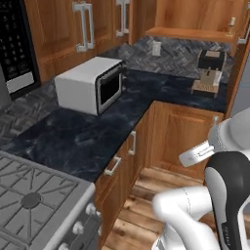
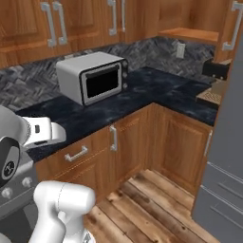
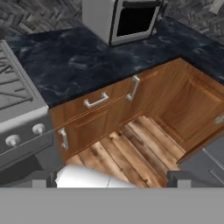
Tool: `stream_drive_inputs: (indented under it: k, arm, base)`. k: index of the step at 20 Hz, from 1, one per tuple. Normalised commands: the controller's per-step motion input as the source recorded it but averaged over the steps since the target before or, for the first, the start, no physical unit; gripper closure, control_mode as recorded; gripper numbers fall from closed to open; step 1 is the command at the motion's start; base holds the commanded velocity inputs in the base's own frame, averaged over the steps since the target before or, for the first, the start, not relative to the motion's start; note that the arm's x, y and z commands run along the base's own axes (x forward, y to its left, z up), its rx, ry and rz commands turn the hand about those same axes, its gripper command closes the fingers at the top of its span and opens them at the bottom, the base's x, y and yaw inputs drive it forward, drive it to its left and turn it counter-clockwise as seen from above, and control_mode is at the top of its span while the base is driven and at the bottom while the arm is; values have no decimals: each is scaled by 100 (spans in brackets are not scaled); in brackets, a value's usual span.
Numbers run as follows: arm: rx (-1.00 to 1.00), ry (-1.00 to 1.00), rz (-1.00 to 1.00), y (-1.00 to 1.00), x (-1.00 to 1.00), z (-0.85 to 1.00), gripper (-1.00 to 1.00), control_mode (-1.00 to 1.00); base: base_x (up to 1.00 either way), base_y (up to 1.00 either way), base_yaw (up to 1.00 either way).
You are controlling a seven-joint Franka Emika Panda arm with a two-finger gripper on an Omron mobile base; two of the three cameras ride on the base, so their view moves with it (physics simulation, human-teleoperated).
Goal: Get the candle and the beer from the cabinet and move them to the dining counter.
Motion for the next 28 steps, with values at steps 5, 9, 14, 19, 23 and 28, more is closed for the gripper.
stream_drive_inputs:
  k: [5,9,14,19,23,28]
  arm:
    - [0,0,0,0,0,0,-100,100]
    - [0,0,0,0,0,0,-100,100]
    - [0,0,0,0,0,0,-100,100]
    - [0,0,0,0,0,0,-100,100]
    - [0,0,0,0,0,0,-100,100]
    - [0,0,0,0,0,0,-100,100]
  base:
    - [63,18,-37]
    - [55,4,-42]
    - [47,-4,-38]
    - [57,2,-34]
    - [60,20,-25]
    - [52,35,-5]
